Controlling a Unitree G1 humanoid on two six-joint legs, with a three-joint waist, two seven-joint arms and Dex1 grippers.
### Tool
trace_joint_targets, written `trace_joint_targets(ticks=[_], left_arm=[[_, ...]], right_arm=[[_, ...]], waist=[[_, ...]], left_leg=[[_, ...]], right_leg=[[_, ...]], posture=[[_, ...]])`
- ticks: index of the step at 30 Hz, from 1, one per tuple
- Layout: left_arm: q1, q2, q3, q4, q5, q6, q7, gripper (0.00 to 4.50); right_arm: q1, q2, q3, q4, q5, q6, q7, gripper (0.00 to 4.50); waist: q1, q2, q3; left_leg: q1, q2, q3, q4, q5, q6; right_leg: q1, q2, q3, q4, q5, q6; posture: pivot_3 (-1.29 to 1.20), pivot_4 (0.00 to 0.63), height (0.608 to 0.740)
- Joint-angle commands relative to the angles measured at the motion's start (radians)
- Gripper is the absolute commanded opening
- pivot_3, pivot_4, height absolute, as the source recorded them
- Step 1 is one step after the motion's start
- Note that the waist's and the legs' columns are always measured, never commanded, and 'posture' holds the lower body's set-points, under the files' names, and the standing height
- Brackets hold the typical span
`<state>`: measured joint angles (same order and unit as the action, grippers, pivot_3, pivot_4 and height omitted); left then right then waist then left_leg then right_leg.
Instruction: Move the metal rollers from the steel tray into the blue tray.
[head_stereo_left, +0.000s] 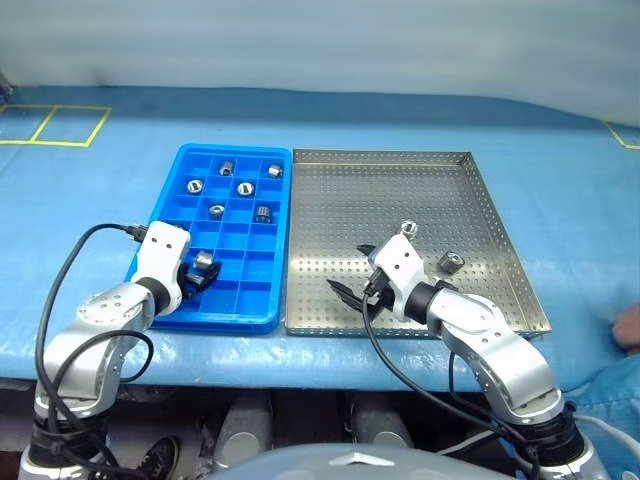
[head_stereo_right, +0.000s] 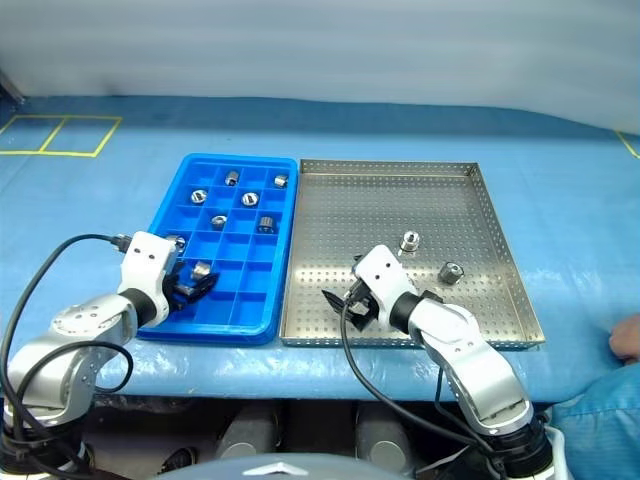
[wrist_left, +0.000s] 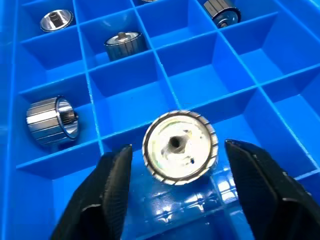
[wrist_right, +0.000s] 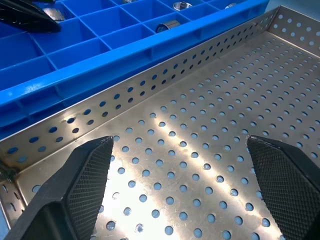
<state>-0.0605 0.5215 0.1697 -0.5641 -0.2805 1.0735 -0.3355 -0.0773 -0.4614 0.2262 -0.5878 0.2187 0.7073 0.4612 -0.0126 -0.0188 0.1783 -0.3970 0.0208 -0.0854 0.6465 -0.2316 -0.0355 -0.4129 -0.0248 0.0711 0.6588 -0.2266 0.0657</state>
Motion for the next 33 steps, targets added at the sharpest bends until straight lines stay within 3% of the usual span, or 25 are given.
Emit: trace_joint_targets(ticks=[1, 7, 15, 31, 33], left_arm=[[-0.053, -0.047, 0.043, -0.021, -0.036, -0.022, 0.012, 3.79], [-0.105, -0.128, -0.025, -0.034, -0.123, -0.095, -0.053, 3.79], [-0.198, -0.082, -0.397, 0.068, -0.006, -0.254, -0.171, 3.79], [-0.206, -0.117, -0.463, 0.142, 0.016, -0.331, -0.193, 3.79], [-0.208, -0.122, -0.466, 0.147, 0.018, -0.332, -0.191, 3.82]], right_arm=[[-0.012, 0.001, -0.019, -0.005, -0.012, -0.01, -0.012, 4.5], [-0.006, 0.007, -0.039, -0.004, -0.035, -0.003, -0.05, 4.5], [-0.026, 0.04, -0.156, 0.054, -0.106, 0.115, -0.211, 4.5], [0.055, 0.128, -0.202, 0.088, -0.106, 0.2, -0.262, 4.5], [0.058, 0.136, -0.205, 0.095, -0.107, 0.195, -0.264, 4.09]], waist=[[0.001, 0.0, 0.0], [-0.003, 0.0, 0.0], [-0.017, 0.0, 0.0], [-0.058, 0.0, 0.0], [-0.058, 0.001, 0.0]], left_leg=[[0.0, 0.0, 0.0, 0.0, 0.0, 0.0], [0.0, 0.0, 0.0, 0.0, 0.0, 0.0], [0.0, -0.001, 0.001, 0.001, 0.0, 0.0], [0.0, 0.0, 0.001, 0.001, 0.0, 0.0], [0.0, 0.0, 0.001, 0.0, 0.0, 0.0]], right_leg=[[0.0, 0.0, 0.0, 0.0, 0.0, 0.0], [0.0, 0.0, 0.0, 0.0, 0.0, 0.0], [0.0, 0.0, 0.001, 0.0, 0.001, 0.001], [0.0, 0.0, 0.002, 0.001, 0.001, 0.001], [0.0, 0.001, 0.002, 0.001, 0.001, 0.001]], posture=[[0.06, 0.15, 0.74], [0.03, 0.15, 0.74], [-0.04, 0.15, 0.74], [-0.07, 0.15, 0.74], [-0.07, 0.15, 0.74]])
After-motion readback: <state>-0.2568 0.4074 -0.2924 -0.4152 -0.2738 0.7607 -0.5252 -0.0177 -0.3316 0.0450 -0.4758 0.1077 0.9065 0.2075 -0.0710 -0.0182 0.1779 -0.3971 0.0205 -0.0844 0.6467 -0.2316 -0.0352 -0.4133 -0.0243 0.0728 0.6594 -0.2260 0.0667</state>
